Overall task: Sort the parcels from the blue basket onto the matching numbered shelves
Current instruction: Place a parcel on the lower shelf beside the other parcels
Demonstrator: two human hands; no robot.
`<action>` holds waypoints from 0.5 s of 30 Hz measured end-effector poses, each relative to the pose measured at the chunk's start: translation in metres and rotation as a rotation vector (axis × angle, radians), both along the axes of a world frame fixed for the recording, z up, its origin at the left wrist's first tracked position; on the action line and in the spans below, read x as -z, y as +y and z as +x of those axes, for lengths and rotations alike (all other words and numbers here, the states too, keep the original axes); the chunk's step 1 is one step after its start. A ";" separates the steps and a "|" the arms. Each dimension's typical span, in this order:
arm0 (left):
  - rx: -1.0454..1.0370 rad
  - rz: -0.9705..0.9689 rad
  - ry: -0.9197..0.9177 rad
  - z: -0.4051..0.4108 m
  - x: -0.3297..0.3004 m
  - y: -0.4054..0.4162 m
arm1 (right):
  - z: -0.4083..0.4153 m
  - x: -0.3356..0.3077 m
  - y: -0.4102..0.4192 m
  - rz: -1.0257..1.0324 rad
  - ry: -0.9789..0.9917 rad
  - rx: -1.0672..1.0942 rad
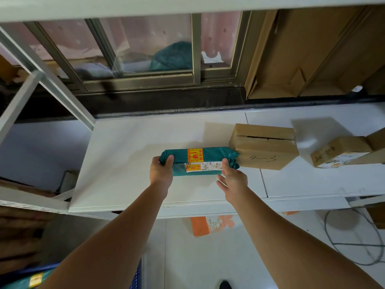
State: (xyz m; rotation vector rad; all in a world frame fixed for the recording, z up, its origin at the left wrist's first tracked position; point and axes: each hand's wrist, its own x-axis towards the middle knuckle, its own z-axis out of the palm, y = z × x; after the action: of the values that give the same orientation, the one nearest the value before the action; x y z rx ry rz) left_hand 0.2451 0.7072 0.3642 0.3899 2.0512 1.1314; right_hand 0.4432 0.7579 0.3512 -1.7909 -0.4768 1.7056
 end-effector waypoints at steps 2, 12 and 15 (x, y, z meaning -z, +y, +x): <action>0.004 -0.007 -0.009 0.000 -0.004 0.000 | 0.008 -0.002 -0.001 0.008 0.021 -0.036; 0.106 -0.047 0.066 0.004 -0.057 -0.027 | 0.062 -0.037 -0.016 0.209 -0.312 -0.394; 0.238 -0.070 0.202 0.004 -0.092 -0.042 | 0.073 -0.073 -0.025 0.329 -0.590 -0.700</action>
State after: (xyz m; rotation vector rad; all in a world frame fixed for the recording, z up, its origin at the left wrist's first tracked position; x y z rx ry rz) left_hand 0.2489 0.6648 0.4557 0.7180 2.1431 0.9043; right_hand 0.5162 0.7328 0.4239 -1.9749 -1.6919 1.3293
